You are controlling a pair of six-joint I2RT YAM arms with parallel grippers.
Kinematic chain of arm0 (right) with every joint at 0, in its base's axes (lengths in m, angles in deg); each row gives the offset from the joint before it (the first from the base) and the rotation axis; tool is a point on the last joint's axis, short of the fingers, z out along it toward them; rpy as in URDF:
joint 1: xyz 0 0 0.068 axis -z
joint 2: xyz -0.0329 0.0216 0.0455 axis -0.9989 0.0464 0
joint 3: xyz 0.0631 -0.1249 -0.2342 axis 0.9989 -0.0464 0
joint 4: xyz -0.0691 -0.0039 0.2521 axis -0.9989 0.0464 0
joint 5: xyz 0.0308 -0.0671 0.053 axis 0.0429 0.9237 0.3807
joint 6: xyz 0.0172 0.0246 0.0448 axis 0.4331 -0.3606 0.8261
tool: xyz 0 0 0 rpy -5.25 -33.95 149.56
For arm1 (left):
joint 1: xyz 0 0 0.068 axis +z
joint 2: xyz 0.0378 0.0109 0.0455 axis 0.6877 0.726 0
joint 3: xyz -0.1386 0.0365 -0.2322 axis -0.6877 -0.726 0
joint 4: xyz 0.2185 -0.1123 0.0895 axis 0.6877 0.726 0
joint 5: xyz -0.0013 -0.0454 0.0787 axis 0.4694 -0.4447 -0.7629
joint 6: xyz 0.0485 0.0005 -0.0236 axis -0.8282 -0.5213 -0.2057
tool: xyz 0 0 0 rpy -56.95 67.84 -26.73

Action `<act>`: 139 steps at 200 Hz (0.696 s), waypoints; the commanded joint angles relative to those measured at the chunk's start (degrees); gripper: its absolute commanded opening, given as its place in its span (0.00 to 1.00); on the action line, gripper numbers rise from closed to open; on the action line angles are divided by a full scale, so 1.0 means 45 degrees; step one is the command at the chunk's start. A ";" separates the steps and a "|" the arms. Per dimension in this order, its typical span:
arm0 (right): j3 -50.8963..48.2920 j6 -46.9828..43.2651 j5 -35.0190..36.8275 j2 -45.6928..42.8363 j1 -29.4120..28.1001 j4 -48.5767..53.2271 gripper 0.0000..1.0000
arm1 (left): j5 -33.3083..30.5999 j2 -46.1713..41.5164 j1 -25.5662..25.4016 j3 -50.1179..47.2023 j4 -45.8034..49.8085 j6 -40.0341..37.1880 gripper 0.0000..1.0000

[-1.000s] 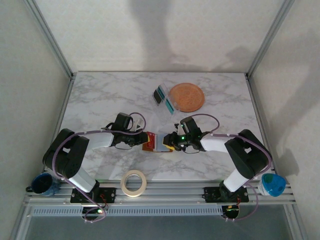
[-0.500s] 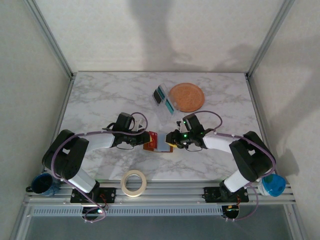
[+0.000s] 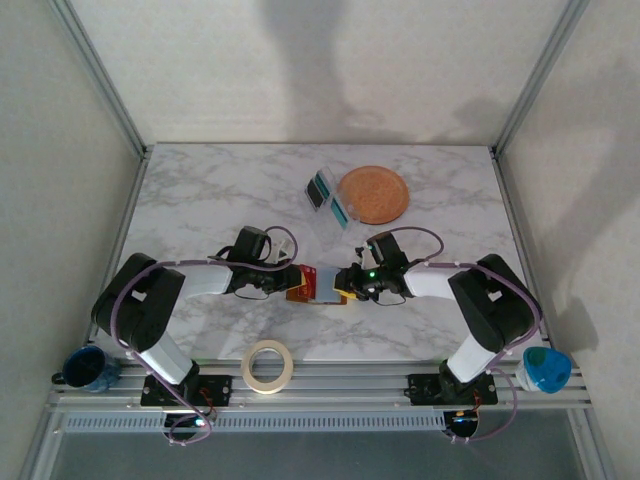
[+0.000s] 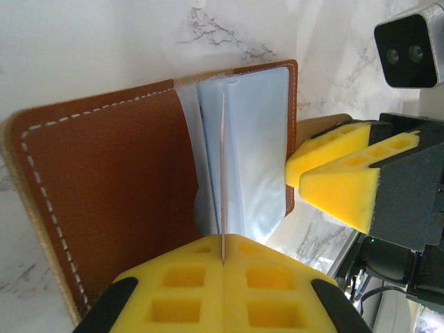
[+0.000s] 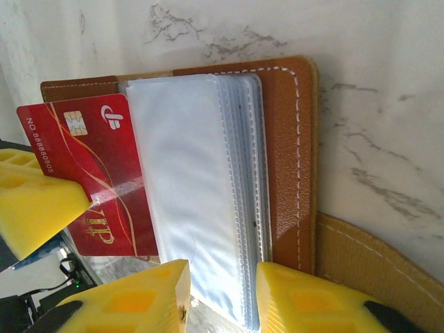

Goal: Put the credit cards into the card holder

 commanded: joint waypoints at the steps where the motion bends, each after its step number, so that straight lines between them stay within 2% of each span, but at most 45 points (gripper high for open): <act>1: -0.0178 -0.0161 -0.0328 0.0335 0.0129 -0.0534 0.30 | 0.0459 0.0308 0.0081 0.0210 -0.0281 -0.0103 0.00; 69: -0.0321 -0.0101 -0.0500 0.0615 0.0143 -0.0976 0.29 | 0.0708 0.0364 0.0203 0.0184 -0.0535 0.0089 0.00; 139: -0.0581 0.0004 -0.0520 0.0772 0.0186 -0.1408 0.27 | 0.1227 0.0595 0.0222 -0.0148 -0.1737 0.1085 0.00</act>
